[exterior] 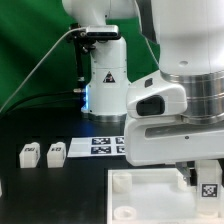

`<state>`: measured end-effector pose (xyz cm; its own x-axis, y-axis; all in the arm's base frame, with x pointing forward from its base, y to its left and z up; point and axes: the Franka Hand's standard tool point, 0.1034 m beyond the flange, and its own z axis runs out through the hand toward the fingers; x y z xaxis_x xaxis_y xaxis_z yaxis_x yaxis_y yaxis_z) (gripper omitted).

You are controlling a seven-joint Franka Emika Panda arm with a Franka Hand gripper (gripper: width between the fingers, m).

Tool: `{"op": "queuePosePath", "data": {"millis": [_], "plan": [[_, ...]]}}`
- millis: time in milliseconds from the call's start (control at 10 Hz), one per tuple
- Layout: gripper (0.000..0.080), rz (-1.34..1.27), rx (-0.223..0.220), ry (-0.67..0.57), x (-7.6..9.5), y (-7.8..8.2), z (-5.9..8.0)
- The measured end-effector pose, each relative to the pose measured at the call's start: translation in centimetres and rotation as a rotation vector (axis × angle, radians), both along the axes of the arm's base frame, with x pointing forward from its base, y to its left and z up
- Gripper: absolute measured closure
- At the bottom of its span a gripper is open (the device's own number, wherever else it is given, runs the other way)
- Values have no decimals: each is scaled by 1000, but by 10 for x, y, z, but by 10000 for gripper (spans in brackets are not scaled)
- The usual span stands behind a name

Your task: Assemble one leg

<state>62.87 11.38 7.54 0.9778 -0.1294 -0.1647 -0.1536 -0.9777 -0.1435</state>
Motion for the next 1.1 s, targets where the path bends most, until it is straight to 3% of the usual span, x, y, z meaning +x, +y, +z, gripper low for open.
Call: {"op": "queuePosePath", "data": {"millis": [200,500,700,1100], "plan": [[498,-71,-10,12,0,0,0],[499,-604,-85,104,-1,4,-3],[499,-929,-98,112,3,5,-4],[500,-1258,-101,112,-1,5,-6]]}}
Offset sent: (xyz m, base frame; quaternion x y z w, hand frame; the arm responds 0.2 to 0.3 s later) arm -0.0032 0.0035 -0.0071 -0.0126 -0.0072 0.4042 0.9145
